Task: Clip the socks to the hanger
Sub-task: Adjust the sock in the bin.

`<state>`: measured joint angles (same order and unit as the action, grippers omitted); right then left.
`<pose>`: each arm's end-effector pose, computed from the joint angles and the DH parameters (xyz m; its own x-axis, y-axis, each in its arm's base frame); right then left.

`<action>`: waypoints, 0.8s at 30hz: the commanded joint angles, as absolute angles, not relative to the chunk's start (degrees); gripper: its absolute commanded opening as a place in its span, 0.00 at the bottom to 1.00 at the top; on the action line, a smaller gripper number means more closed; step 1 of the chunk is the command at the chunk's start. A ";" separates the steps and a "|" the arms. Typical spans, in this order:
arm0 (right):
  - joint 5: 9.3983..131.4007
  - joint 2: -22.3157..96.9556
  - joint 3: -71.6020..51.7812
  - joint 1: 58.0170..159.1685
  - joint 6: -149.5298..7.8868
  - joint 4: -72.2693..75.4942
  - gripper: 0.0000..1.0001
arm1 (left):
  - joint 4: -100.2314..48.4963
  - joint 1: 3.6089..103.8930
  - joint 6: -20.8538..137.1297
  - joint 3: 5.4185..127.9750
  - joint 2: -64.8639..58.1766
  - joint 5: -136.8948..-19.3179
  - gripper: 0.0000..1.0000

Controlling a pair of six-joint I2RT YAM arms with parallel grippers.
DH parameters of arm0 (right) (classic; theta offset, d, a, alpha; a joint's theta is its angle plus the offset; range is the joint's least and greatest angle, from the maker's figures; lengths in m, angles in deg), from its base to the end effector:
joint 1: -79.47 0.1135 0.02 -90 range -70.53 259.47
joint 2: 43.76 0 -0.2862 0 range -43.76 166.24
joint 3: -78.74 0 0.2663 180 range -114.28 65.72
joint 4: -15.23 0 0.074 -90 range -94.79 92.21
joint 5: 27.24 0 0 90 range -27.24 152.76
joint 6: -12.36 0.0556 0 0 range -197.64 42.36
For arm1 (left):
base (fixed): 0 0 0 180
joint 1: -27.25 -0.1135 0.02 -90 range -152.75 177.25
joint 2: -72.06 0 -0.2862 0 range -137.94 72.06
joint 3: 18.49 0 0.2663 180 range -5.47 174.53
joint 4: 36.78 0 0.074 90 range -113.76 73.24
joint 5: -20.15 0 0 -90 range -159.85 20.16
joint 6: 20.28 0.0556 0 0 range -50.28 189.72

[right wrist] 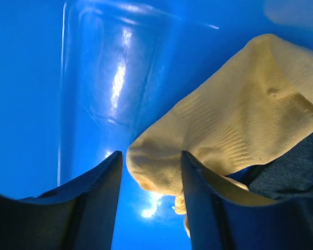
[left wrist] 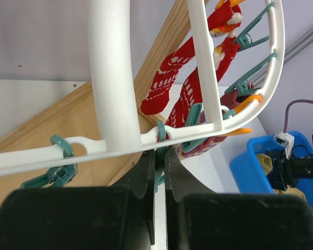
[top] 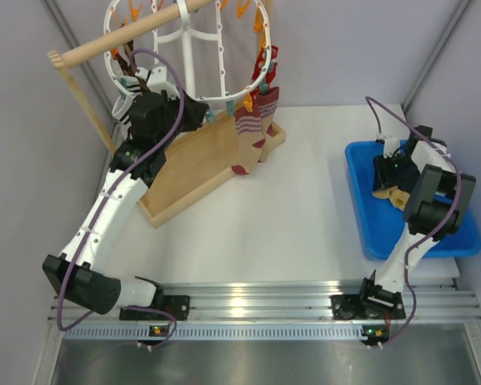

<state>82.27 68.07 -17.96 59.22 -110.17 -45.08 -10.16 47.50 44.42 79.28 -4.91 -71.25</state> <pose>0.3960 -0.1263 0.1873 -0.8987 -0.2087 -0.3858 -0.2797 0.9502 0.1373 0.3123 -0.1166 0.4738 -0.2436 -0.3655 -0.8984 0.2928 0.8553 -0.4274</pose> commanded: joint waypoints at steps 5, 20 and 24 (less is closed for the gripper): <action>81.04 64.09 -13.48 59.69 -125.61 -45.09 0.69 | -10.14 47.47 45.29 77.94 -3.26 -71.69 0.00; 85.77 62.95 -18.63 60.04 -130.90 -47.96 0.09 | -10.14 47.38 46.08 77.67 -3.17 -71.51 0.00; 91.22 62.41 -24.97 59.25 -129.32 -57.36 0.00 | -10.40 47.29 46.34 77.85 -3.26 -71.60 0.00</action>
